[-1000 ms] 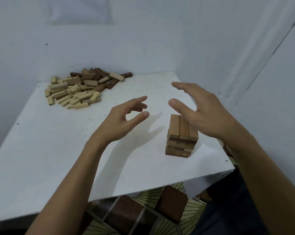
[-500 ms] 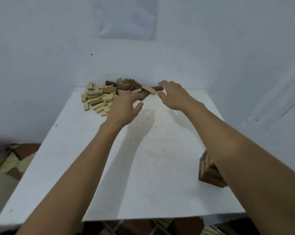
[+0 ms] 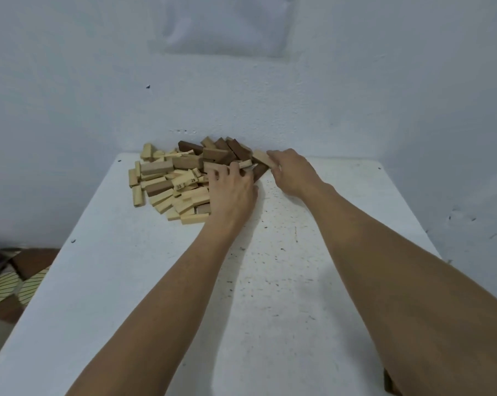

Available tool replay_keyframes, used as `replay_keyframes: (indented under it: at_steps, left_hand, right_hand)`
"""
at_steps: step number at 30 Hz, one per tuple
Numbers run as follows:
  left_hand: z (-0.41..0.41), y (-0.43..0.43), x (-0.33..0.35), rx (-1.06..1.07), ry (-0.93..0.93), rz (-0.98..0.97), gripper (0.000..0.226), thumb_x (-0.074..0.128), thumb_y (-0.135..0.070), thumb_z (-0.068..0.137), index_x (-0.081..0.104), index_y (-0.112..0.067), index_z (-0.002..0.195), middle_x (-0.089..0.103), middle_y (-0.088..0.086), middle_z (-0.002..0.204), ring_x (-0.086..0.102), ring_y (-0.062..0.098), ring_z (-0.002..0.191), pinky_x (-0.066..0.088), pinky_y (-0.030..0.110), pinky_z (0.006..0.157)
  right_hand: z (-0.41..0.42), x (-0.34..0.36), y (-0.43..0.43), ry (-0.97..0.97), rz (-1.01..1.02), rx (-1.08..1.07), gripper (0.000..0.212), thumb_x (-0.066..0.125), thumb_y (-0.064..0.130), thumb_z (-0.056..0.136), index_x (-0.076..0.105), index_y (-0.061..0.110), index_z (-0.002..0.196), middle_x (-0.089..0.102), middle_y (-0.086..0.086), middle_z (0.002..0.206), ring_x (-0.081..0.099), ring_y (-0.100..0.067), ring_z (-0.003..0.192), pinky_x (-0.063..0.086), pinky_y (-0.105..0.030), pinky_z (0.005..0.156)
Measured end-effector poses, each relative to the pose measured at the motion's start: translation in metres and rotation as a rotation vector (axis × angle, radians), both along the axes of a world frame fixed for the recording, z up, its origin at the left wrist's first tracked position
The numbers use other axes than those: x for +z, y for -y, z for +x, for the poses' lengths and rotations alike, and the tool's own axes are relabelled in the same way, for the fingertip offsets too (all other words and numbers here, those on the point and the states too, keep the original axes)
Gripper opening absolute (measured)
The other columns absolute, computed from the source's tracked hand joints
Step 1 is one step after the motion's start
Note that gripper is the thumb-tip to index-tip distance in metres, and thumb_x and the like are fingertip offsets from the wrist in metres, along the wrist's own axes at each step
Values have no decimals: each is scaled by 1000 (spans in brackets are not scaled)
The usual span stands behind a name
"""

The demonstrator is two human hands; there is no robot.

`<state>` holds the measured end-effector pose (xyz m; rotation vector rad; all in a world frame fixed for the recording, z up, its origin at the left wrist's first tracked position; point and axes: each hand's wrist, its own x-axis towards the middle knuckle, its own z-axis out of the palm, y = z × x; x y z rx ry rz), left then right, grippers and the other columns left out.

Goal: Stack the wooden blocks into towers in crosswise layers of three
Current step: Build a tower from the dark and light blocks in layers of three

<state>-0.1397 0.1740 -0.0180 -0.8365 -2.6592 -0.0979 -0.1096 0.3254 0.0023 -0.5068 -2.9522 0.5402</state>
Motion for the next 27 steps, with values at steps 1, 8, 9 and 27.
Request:
replay_keyframes:
  at_steps: [1,8,9,27]
  left_hand:
    - [-2,-3,-2,5,0,-5,31,63,-42,89,69,-23,114,62,7,106,59,30,97,42,44,89]
    - [2,-16,-13,103,27,65,23,58,-39,94,70,-24,105,56,8,110,53,32,97,39,44,87]
    - [2,-18,-13,113,46,73,21,56,-37,96,70,-24,105,55,7,111,53,31,98,37,43,88]
    - [49,3,-7,-80,246,123,15,48,-18,95,59,-9,100,59,16,108,53,36,102,32,41,82]
  right_hand:
    - [-4,-4,-1,14,14,-1,49,44,18,100,40,24,149,47,-17,135,49,-40,118,44,-44,97]
    - [-17,-12,-8,63,67,-67,38,44,23,101,48,17,138,47,-13,138,42,-40,120,41,-49,100]
    - [-16,-12,-8,47,57,-80,35,47,28,101,51,17,134,49,-12,133,43,-39,118,43,-49,97]
    - [56,-20,54,-88,32,-492,22,51,23,95,57,11,113,55,-10,118,47,-35,113,36,-38,88]
